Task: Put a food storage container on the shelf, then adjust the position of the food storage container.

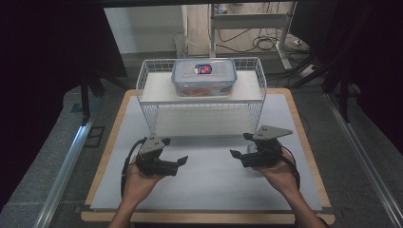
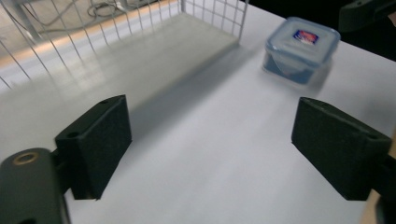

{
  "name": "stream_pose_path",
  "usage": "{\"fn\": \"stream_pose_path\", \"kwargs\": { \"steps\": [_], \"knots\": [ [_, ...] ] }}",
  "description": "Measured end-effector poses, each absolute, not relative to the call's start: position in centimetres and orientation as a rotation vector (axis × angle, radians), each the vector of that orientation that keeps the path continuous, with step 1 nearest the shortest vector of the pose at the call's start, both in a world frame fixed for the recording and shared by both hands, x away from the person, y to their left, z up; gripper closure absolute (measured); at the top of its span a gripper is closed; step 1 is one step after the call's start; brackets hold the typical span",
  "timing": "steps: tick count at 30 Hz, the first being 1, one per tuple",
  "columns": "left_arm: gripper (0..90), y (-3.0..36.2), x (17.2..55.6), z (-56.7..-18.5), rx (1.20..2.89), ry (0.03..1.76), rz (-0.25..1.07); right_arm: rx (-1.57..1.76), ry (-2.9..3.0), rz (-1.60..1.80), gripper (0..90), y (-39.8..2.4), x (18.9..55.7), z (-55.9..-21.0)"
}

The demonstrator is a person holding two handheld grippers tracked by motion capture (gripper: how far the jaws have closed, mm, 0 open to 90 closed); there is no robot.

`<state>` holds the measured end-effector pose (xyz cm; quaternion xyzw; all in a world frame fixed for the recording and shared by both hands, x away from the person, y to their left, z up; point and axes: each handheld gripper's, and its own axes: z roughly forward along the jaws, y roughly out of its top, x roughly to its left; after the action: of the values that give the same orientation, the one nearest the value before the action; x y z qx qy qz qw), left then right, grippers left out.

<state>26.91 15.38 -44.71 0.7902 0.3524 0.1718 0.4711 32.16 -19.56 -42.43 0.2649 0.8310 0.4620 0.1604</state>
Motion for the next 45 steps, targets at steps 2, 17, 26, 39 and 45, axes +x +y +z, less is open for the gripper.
{"fn": "stream_pose_path", "kwargs": {
  "steps": [2, 17, 26, 39, 45],
  "knots": [
    [9.8, 15.5, 26.2, -45.5, 1.950, 0.875, 0.415, 0.783, 2.375, 1.319, 17.8, -19.7, 31.6, -43.0],
    [0.6, 17.0, 22.2, -50.5, 1.996, 0.944, 0.497, 0.817, 2.400, 1.203, 5.9, -20.4, 28.2, -47.6],
    [0.2, 16.6, 22.2, -51.3, 2.041, 0.941, 0.532, 0.808, 2.415, 1.160, 5.8, -20.5, 28.0, -48.4],
    [0.6, 16.7, 22.2, -51.5, 2.031, 0.953, 0.552, 0.895, 2.409, 1.116, 3.3, -21.4, 28.8, -48.6],
    [0.5, 16.6, 22.2, -51.6, 2.035, 0.950, 0.545, 0.985, 2.384, 1.127, 1.0, -22.0, 29.4, -48.6]
  ]
}}
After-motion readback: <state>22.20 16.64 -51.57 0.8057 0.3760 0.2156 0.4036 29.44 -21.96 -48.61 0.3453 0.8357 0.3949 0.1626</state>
